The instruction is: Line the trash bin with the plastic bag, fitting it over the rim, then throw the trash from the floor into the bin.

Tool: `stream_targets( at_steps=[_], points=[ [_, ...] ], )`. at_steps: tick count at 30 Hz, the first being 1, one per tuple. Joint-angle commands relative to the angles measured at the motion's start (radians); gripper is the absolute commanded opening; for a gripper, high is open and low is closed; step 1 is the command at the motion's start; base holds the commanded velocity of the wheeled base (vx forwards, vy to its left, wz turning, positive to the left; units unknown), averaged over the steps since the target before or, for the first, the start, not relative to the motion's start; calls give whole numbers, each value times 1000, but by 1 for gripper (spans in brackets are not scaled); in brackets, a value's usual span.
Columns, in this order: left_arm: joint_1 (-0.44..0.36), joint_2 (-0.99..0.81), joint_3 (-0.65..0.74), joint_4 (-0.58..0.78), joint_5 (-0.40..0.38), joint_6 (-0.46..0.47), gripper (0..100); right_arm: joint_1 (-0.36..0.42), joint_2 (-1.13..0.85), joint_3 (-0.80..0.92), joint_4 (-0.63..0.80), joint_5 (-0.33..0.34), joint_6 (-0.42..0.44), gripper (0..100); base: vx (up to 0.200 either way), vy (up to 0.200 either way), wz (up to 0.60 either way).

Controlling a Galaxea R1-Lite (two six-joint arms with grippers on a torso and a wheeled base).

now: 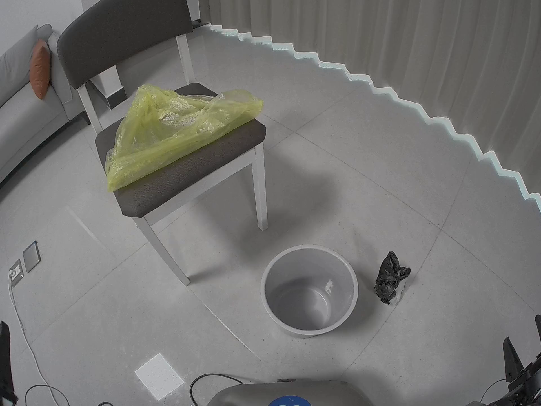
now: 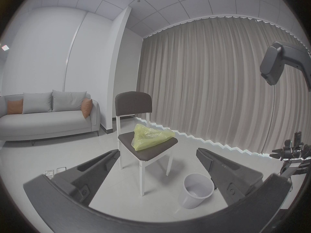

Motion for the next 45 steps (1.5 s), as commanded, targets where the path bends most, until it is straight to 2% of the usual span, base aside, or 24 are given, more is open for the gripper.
stream_targets(
  at_steps=[1,12,15,17,20,22,23,24,26,32,39,45],
  points=[
    [-1,86,-17,-2,13,6,100,0,-4,18,-3,6,-13,100,0,0,0],
    [-1,236,-30,-9,7,56,100,0,-4,18,-16,-12,10,100,0,0,0],
    [-1,307,-36,-5,12,153,100,15,24,-91,-122,59,-102,100,0,0,0],
    [2,365,-42,-8,15,194,100,27,130,-183,-122,94,-81,100,0,0,0],
    [2,446,-71,-9,16,234,100,26,289,-301,-119,111,-41,100,0,0,0],
    [3,512,-96,-12,15,241,100,29,426,-383,-119,111,-46,100,0,0,0],
    [3,512,-96,-12,15,241,100,29,426,-383,-119,111,-46,100,0,0,0],
    [3,586,-120,-14,18,241,100,26,567,-485,-121,95,-56,100,0,0,0],
    [3,644,-148,-20,27,241,100,27,653,-564,-122,94,-59,100,0,0,0],
    [2,869,-235,-89,136,242,100,27,771,-625,-125,85,-43,100,0,0,0],
    [-23,1169,-350,-195,272,262,100,33,821,-630,-130,98,57,100,0,0,0],
    [-53,1365,-451,-262,358,303,100,58,849,-643,-130,97,65,100,0,0,0]
  ],
)
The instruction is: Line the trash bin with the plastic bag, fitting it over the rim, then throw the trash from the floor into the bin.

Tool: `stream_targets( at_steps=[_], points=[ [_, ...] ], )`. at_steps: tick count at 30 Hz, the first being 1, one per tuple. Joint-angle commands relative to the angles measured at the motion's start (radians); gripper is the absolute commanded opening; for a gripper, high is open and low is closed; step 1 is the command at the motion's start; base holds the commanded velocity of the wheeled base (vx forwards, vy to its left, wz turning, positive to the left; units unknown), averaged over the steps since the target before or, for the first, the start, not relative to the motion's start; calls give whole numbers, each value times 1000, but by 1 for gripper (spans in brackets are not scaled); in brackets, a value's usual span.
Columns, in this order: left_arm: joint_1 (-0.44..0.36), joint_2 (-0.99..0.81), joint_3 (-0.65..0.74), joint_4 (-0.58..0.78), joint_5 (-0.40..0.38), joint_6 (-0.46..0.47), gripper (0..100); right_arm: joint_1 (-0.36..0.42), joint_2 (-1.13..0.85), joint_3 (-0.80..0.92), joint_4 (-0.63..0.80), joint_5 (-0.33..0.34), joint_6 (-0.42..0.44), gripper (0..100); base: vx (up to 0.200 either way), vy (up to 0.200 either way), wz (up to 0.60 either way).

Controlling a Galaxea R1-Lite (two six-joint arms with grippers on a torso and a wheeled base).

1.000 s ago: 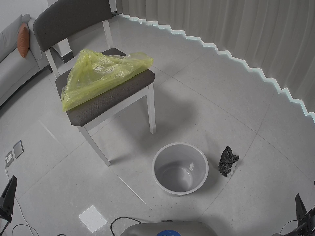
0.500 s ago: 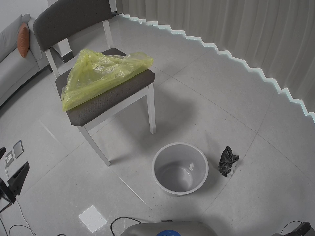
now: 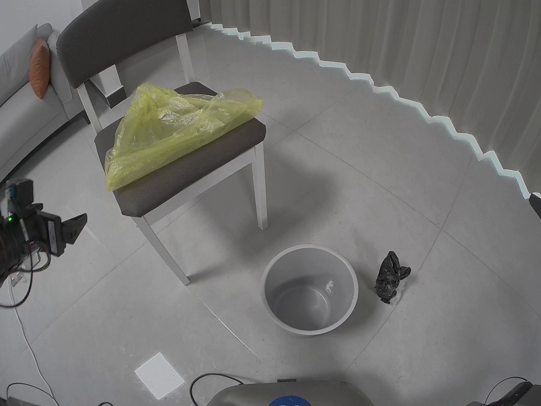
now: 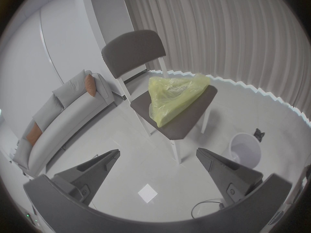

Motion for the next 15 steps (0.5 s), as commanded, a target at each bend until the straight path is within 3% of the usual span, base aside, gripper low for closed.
stream_targets(
  at_steps=[1,8,15],
  points=[
    [-37,320,-141,-86,90,44,100,33,89,-32,-1,2,29,100,0,0,0],
    [-28,475,-215,-182,97,118,100,43,93,-29,-3,-7,30,100,0,0,0],
    [-6,585,-282,-287,152,182,100,44,97,-26,-3,4,29,100,0,0,0]
  ],
)
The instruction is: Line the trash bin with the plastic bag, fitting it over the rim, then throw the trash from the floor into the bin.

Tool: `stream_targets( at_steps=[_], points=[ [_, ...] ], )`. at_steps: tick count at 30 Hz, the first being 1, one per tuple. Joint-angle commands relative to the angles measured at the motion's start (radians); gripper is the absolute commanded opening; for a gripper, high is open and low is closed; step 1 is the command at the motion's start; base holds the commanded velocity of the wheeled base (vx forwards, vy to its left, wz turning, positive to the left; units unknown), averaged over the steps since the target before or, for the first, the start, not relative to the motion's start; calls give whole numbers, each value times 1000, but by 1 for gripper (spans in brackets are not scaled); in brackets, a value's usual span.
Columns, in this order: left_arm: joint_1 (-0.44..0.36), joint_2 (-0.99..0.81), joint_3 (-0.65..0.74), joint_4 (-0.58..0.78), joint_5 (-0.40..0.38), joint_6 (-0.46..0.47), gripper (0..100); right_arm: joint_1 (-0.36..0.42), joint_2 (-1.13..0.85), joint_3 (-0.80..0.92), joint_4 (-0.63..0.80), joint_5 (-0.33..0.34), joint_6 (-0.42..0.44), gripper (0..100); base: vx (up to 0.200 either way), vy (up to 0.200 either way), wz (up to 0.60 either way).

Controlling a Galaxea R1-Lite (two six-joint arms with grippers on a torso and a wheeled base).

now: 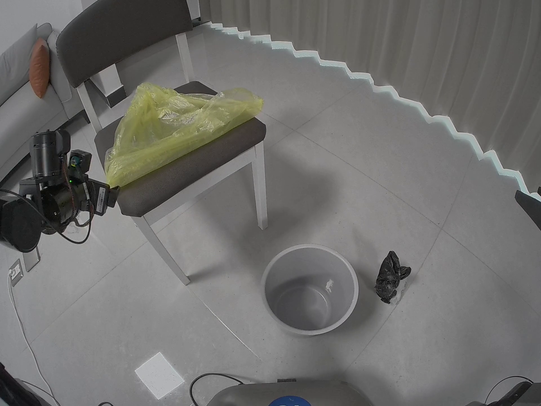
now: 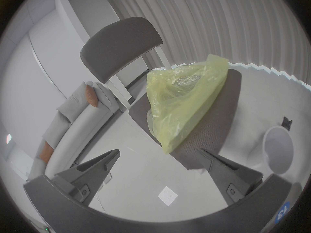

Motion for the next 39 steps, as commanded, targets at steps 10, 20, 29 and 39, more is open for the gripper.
stream_targets(
  at_steps=[10,20,29,39],
  points=[
    [13,132,-108,-33,17,37,100,6,9,2,-2,12,2,100,0,0,0],
    [13,166,-171,-33,20,37,100,5,10,2,-2,12,2,100,0,0,0],
    [15,218,-212,-33,20,39,100,5,10,2,-4,10,2,100,0,0,0],
    [47,246,-243,-35,17,39,0,-3,52,3,-21,9,0,100,0,0,0]
  ],
)
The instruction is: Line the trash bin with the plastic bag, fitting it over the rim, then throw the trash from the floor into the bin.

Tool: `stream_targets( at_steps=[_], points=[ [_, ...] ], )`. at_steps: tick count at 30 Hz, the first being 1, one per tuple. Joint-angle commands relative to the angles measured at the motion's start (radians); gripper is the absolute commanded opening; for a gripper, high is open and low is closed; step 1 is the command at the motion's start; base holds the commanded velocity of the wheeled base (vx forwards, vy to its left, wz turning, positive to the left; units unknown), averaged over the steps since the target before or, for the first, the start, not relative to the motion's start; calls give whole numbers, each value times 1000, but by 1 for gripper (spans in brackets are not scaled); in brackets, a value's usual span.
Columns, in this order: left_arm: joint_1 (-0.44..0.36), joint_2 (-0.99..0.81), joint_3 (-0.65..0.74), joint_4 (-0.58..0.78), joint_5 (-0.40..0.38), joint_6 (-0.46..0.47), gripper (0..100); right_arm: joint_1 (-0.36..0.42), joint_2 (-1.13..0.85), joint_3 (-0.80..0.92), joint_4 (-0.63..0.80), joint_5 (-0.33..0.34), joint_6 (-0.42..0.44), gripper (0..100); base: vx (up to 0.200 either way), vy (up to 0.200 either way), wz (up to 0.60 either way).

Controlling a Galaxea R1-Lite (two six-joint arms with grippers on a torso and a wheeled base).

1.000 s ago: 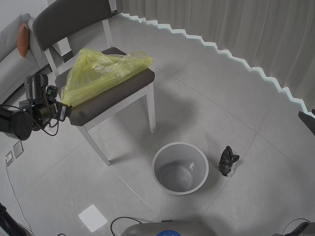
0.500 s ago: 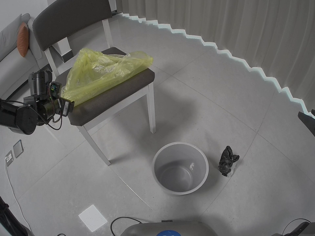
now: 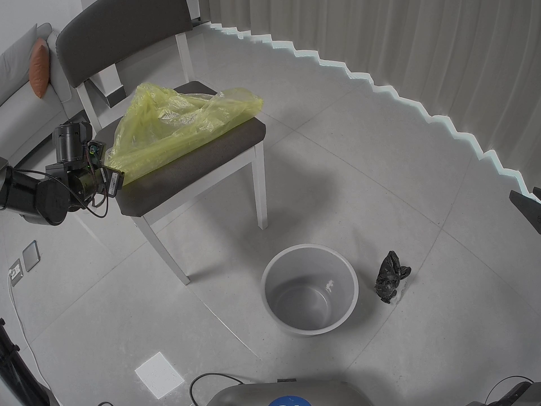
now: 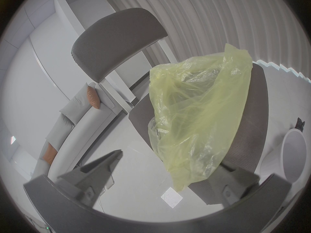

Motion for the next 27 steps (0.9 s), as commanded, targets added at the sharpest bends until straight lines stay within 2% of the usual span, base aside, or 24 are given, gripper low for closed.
stream_targets(
  at_steps=[1,16,24,25,27],
  points=[
    [3,5,-4,-3,2,1,0,0,22,2,-6,-1,-1,100,0,0,0],
    [-26,-77,9,-34,-1,-1,0,0,68,11,-26,-1,-1,100,0,0,0],
    [-114,-226,2,-32,-73,10,0,5,71,25,-51,-1,-3,100,0,0,0],
    [-158,-269,-1,-31,-78,45,0,6,71,26,-51,-1,-3,100,0,0,0],
    [-196,-300,-3,-32,-81,75,0,8,71,26,-51,-1,-1,100,0,0,0]
  ],
)
